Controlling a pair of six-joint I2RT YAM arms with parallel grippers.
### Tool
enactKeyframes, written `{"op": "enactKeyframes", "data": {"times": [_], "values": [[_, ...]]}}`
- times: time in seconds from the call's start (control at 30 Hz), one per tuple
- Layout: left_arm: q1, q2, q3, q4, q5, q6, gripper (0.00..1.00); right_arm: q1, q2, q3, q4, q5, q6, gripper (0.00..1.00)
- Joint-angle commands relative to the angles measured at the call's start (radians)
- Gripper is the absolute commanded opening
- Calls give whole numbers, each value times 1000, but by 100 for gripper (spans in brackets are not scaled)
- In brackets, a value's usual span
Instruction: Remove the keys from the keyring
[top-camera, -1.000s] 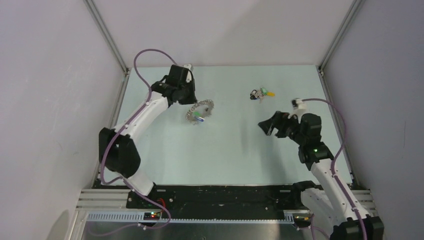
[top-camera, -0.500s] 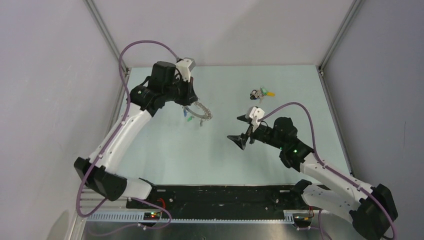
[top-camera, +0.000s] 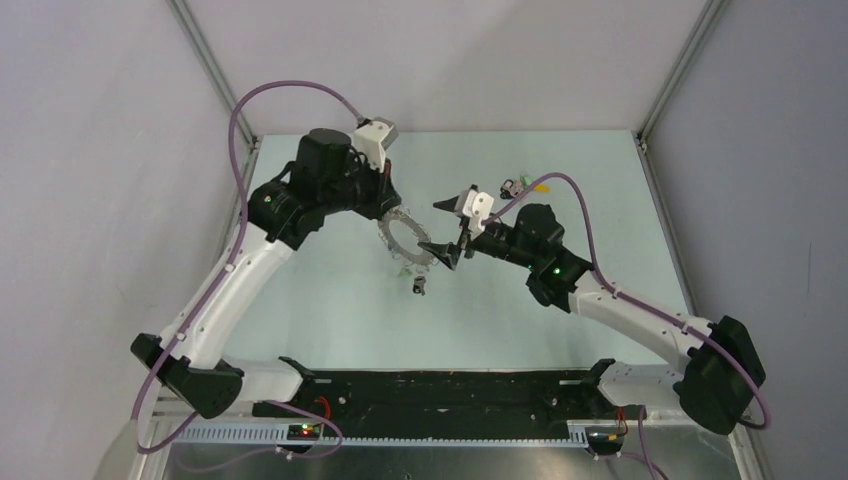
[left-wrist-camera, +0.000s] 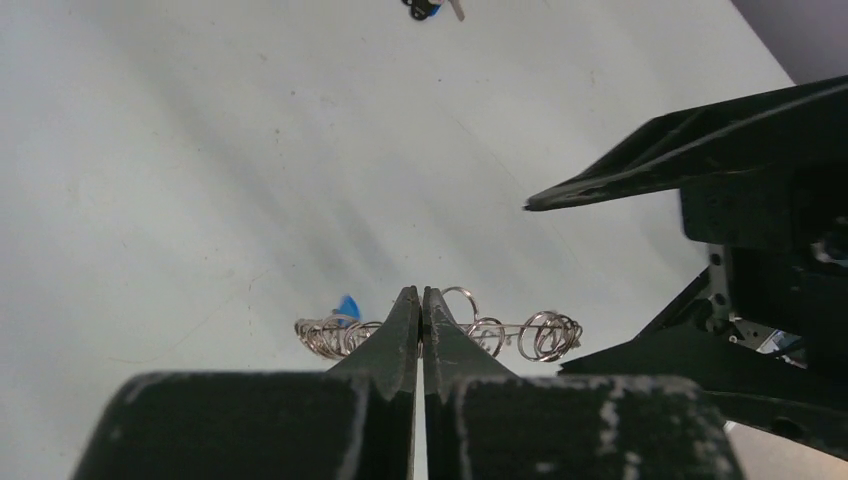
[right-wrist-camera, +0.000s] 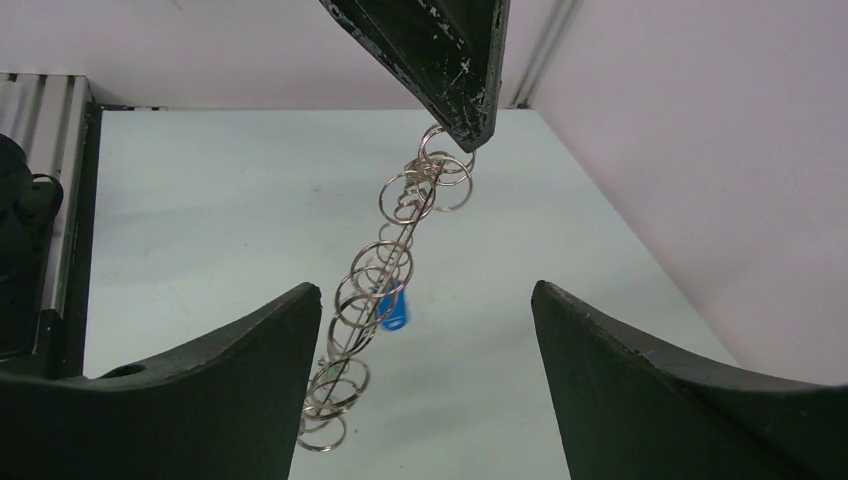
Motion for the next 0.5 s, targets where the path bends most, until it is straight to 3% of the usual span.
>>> {"op": "enactKeyframes", "data": {"times": [0.0,0.1,0.23,0.4,0.47], "values": [[-21,-80,81,36,-18,2,0,22,41,92,-1,-47,-18,82],[-27,-103,96,36,-20,-15,0,36,72,114,-1,-43,-9,79],[-34,-128,109,36,4,-30,0,47,124,161,-19,7,6,57],[-35,-142,113,37,-3,-40,0,51,160,181,48,-5,44,57],[-35,-137,120,37,-13,-50,0,52,165,190,61,5,52,32]]}}
